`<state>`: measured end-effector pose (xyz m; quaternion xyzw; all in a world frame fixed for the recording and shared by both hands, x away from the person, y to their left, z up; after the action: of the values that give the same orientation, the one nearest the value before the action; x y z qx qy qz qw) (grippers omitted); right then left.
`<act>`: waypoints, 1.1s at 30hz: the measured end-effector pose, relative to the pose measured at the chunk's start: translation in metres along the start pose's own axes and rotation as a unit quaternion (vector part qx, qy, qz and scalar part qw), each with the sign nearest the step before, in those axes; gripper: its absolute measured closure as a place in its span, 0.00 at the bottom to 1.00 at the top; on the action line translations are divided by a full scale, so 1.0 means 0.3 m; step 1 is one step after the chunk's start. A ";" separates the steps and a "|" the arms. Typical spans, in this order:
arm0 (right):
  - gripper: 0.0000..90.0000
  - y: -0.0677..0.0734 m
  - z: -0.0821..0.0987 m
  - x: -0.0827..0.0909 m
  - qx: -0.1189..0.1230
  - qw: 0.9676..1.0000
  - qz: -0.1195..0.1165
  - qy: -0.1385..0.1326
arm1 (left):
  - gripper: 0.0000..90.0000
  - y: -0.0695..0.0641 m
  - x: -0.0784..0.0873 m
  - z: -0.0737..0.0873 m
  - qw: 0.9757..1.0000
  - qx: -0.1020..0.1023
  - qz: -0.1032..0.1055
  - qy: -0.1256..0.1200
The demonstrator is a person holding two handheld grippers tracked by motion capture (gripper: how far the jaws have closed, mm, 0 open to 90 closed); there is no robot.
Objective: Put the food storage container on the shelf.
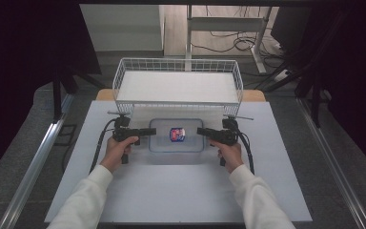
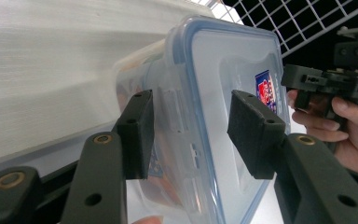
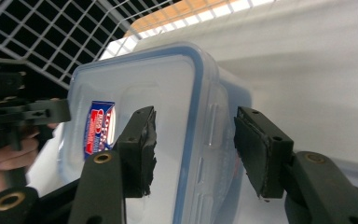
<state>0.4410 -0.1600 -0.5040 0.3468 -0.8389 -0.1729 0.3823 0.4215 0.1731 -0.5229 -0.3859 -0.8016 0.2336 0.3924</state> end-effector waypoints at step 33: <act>0.78 0.201 0.217 0.150 0.282 0.955 0.073 0.058 | 0.33 -0.197 0.242 0.268 0.982 -0.152 -0.108 0.009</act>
<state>0.3433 -0.1485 -0.4892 0.3882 -0.8529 0.1195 0.3280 0.3021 0.1905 -0.4972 -0.3541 -0.8612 0.0620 0.3593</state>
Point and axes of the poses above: each handheld gripper's, and its own axes: x roughly backward along the jaws, z roughly out of its underside, y roughly to its left, the point moved 3 cm from there along -x, roughly forward along the jaws, and after that the axes turned 2 degrees about y, right-handed, at the moved point
